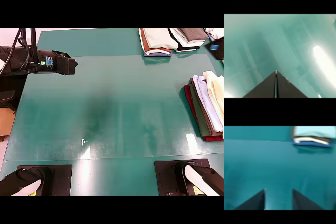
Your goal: Fold the shirts.
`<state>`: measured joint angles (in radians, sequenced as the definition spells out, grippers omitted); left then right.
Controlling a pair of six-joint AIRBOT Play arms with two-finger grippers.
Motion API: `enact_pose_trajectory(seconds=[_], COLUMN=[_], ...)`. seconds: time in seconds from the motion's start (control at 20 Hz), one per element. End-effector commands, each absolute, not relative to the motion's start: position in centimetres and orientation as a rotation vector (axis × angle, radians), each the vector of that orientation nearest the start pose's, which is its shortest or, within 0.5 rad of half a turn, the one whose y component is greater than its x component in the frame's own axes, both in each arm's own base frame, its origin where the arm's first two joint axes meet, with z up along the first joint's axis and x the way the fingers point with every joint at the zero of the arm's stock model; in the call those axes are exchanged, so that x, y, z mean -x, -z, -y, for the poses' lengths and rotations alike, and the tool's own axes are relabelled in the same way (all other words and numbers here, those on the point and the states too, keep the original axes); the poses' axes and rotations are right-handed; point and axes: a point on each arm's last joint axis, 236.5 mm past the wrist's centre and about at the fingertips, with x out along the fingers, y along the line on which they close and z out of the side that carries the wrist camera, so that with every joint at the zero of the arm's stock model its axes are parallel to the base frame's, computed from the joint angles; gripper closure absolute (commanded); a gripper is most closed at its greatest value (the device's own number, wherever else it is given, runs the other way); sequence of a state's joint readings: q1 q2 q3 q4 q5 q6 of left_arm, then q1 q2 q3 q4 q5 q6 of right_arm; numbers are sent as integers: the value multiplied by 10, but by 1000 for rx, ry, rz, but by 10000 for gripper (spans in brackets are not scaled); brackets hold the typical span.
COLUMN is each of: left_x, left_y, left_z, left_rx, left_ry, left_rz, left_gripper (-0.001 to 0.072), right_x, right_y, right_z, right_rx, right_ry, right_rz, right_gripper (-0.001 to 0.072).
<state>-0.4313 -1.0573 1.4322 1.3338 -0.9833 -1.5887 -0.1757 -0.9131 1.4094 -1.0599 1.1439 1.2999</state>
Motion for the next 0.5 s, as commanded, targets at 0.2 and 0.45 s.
enact_pose_trajectory(seconds=[0.2,0.45], left_x=[-374,-374], left_y=[-251,-251], left_z=[222,222], left_rx=[80,80], left_ry=[560,560], left_rz=[-611,-611], left_gripper=[683,683], right_x=[-373,-372], right_y=[-258,-264], right_z=[-150,-142], right_rx=[-92,-98], right_ry=[-565,-546], right_rz=[-620,-604], right_gripper=[693,693])
